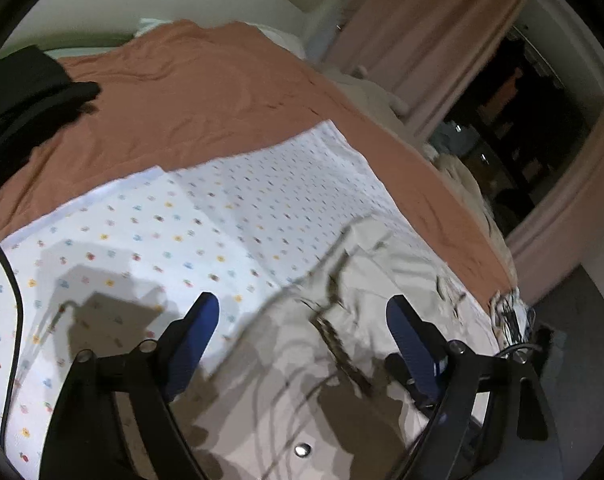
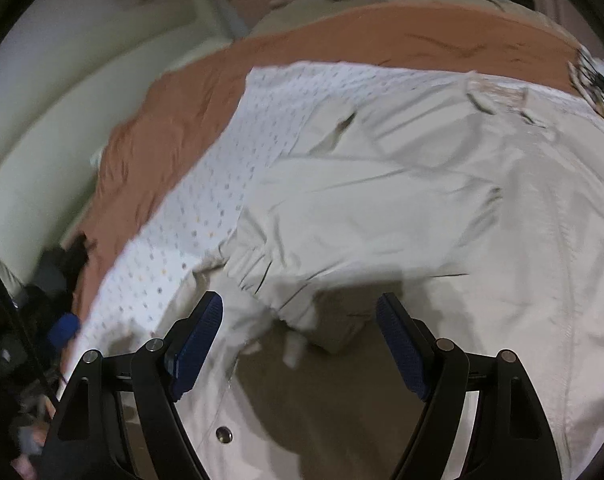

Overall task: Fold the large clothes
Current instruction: 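Grasp the sleeve cuff with the right gripper and lift it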

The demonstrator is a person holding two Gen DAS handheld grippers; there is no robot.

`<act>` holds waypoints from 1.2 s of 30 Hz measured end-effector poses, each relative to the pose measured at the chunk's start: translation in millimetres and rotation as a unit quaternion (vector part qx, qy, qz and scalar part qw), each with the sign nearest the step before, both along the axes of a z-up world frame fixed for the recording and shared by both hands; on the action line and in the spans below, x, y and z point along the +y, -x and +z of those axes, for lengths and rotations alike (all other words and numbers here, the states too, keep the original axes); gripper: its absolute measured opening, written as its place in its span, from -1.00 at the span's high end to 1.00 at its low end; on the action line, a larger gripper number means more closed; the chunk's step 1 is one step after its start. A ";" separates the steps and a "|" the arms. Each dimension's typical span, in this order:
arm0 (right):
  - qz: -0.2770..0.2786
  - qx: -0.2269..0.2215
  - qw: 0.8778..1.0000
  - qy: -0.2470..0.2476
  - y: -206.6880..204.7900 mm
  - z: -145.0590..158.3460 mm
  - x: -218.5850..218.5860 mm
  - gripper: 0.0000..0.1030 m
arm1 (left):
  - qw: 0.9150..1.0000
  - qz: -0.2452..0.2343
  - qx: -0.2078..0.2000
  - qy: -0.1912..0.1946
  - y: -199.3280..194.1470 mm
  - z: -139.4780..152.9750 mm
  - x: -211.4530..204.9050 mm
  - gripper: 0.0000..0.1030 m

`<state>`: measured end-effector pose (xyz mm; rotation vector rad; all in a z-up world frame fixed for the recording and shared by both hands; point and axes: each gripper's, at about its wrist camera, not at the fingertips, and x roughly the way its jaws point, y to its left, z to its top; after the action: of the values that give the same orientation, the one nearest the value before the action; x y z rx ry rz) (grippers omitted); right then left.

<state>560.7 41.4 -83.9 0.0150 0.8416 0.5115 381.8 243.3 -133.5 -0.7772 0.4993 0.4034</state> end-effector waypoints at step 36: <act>-0.188 -0.026 0.954 -0.234 118.9 10.3 -236.1 0.84 | 0.991 -0.099 0.041 -0.074 -6.0 39.9 -104.0 -0.69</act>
<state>441.8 -194.8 -73.6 0.5852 0.6298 0.3384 387.8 139.2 -93.6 -0.5630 0.6101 0.2851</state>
